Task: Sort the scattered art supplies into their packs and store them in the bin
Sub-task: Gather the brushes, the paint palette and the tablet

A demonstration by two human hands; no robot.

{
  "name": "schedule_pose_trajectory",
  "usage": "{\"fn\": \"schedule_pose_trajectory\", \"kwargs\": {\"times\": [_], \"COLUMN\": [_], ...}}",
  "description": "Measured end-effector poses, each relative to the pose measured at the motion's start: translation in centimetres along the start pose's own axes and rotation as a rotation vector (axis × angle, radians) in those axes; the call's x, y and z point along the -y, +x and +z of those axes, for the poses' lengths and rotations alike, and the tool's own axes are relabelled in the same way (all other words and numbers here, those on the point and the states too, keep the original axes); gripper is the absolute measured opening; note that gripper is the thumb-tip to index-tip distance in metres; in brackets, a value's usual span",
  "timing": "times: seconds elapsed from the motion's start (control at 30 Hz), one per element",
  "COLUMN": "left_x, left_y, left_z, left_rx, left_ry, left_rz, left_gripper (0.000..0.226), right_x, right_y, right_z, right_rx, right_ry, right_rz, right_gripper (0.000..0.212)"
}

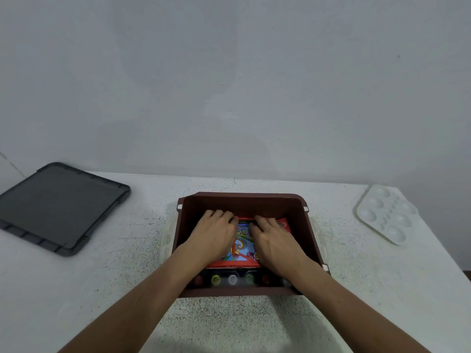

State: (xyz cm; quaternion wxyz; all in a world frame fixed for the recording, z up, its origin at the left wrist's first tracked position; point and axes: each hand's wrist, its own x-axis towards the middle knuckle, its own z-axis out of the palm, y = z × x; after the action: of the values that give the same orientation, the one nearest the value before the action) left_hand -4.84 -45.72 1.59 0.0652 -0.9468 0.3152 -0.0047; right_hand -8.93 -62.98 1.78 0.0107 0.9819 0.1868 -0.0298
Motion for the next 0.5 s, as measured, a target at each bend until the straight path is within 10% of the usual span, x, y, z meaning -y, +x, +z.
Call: {"fn": "schedule_pose_trajectory", "kwargs": {"times": [0.5], "left_x": [-0.6], "left_y": [0.7], "left_z": [-2.3], "left_rx": [0.034], "left_ry": [-0.147], "left_rz": [0.014], "left_gripper": [0.041], "right_x": [-1.3], "right_y": [-0.6], "right_z": [-2.2], "right_rx": [-0.054], "right_ry": [0.155], "right_rz": [0.090], "right_gripper": [0.038]}}
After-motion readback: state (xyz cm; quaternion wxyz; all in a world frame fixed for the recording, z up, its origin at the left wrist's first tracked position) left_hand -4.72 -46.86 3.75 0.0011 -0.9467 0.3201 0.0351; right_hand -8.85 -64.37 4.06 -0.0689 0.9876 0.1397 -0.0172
